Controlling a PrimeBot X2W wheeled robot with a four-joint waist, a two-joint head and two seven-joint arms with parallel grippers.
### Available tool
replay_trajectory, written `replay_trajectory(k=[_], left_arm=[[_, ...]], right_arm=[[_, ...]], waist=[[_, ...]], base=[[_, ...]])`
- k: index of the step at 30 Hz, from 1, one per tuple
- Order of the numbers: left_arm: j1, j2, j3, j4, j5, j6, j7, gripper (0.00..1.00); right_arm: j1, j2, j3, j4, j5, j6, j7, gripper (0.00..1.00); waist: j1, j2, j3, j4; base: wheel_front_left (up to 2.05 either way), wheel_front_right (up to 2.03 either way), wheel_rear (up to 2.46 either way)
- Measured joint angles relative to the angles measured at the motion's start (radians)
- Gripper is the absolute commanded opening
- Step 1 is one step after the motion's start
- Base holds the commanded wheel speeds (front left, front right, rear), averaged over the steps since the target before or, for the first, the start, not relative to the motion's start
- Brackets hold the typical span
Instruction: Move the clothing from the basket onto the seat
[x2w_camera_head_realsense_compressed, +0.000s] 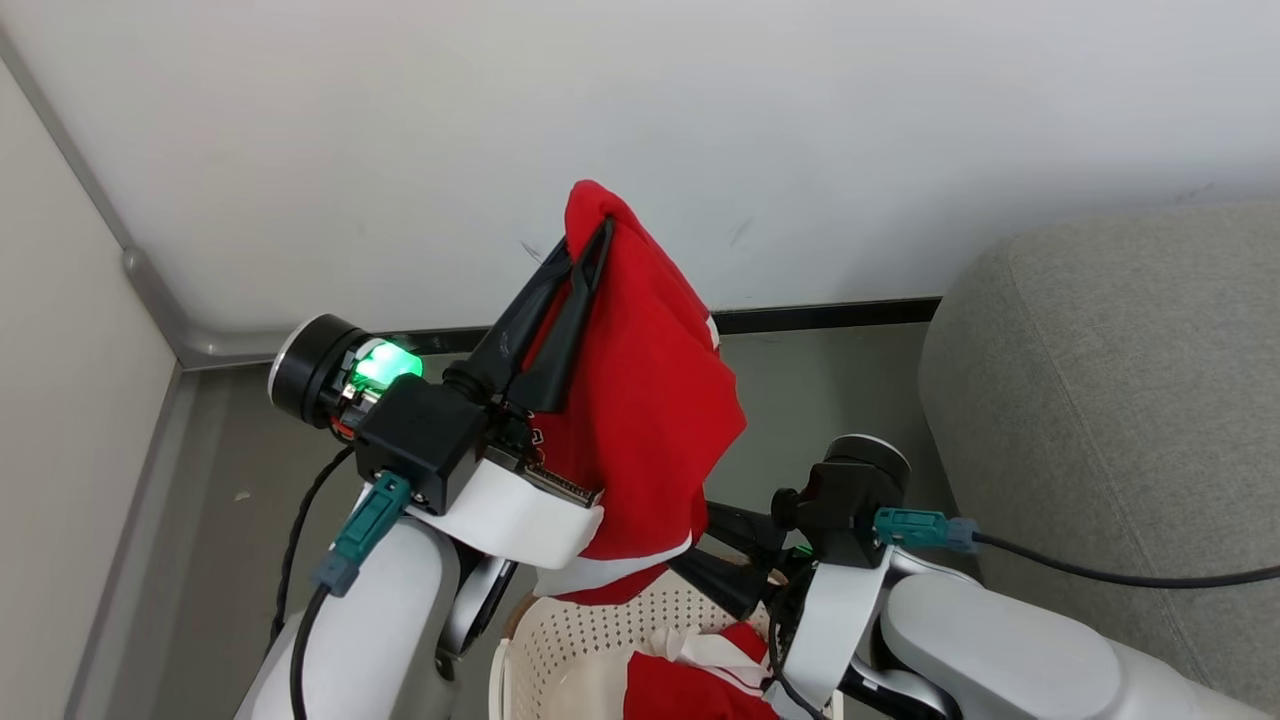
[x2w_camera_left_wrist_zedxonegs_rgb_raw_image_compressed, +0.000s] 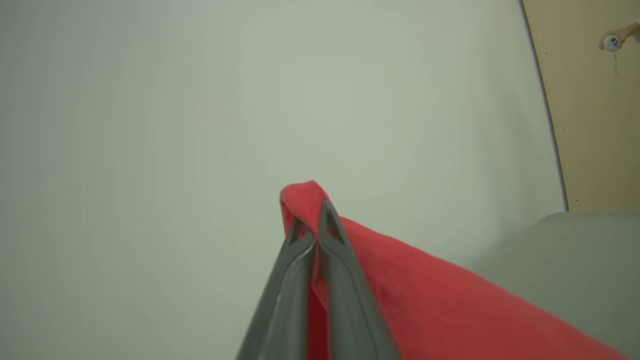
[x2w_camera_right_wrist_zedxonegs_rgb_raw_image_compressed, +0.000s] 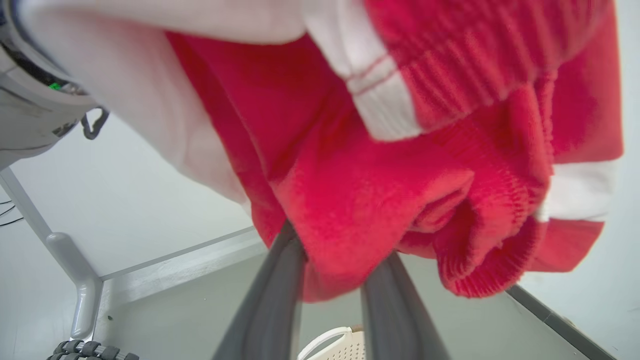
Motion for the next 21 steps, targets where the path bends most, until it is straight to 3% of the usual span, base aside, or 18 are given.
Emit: replay_trajectory(k=[1,2,10,21], left_arm=[[0.0,0.002,0.004,0.004,-0.001,0.0,0.0,0.0],[0.0,0.004,0.007,0.007,-0.001,0.0,0.0,0.0],[0.032,0.024,0.049,0.059,-0.027,0.018,0.004,0.0],[0.108,0.047,0.077,0.124,-0.061,0.019,0.004,0.0]], right_arm=[[-0.006,0.002,0.003,0.005,-0.002,0.0,-0.004,0.02],[-0.011,0.003,0.003,0.01,-0.007,0.0,-0.012,0.0],[-0.025,-0.014,-0.025,0.03,-0.007,0.0,-0.027,0.0],[0.026,-0.057,-0.222,-0.002,0.001,0.0,-0.027,0.0]], waist=[[0.0,0.0,0.001,-0.001],[0.0001,0.0,0.003,-0.002],[0.0001,0.0,0.009,-0.021],[0.0,0.0,0.012,-0.064]], base=[[0.0,0.0,0.0],[0.0,0.0,0.0],[0.0,0.0,0.0],[0.0,0.0,0.0]])
